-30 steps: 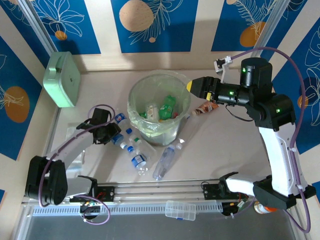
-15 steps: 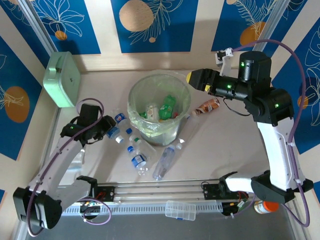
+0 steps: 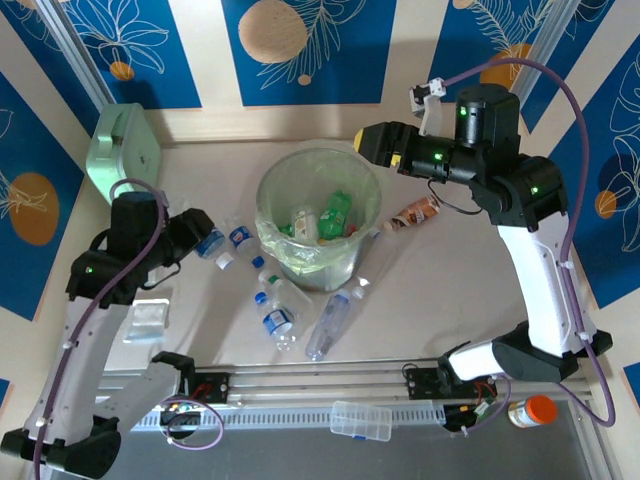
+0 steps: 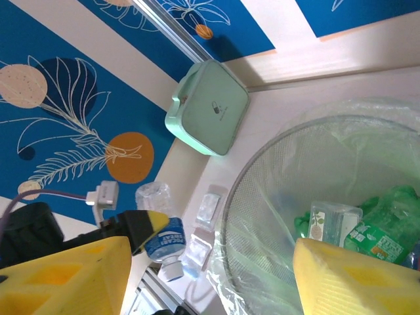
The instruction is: Put the plastic bottles in the bin
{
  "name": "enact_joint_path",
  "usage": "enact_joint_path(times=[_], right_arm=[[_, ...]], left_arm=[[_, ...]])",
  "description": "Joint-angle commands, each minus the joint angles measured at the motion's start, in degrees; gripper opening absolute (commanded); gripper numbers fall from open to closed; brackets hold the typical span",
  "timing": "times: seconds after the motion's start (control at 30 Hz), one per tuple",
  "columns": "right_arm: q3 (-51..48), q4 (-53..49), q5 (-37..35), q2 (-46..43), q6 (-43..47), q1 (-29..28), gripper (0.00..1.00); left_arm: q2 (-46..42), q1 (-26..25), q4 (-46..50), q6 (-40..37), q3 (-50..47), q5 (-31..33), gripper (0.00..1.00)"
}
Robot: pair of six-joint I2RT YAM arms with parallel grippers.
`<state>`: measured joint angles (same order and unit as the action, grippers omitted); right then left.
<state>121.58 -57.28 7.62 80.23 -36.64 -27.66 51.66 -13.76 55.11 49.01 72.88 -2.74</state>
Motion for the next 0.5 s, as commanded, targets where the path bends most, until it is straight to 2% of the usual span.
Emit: enact_joint_path(times=[0.0,0.47], right_arm=[[2.32,0.59,-1.22,0.51,1.35,-0.62,0.67],[1.76,-0.12,-4.74,-0.83,3.54,-0.77,0.67]], left_arm=[[-0.02,0.44,3.23,-2.1,5.66,-3.38,0.4],[9.7,-0.46,-0.92,-3.65,24.12,-16.77,0.34]])
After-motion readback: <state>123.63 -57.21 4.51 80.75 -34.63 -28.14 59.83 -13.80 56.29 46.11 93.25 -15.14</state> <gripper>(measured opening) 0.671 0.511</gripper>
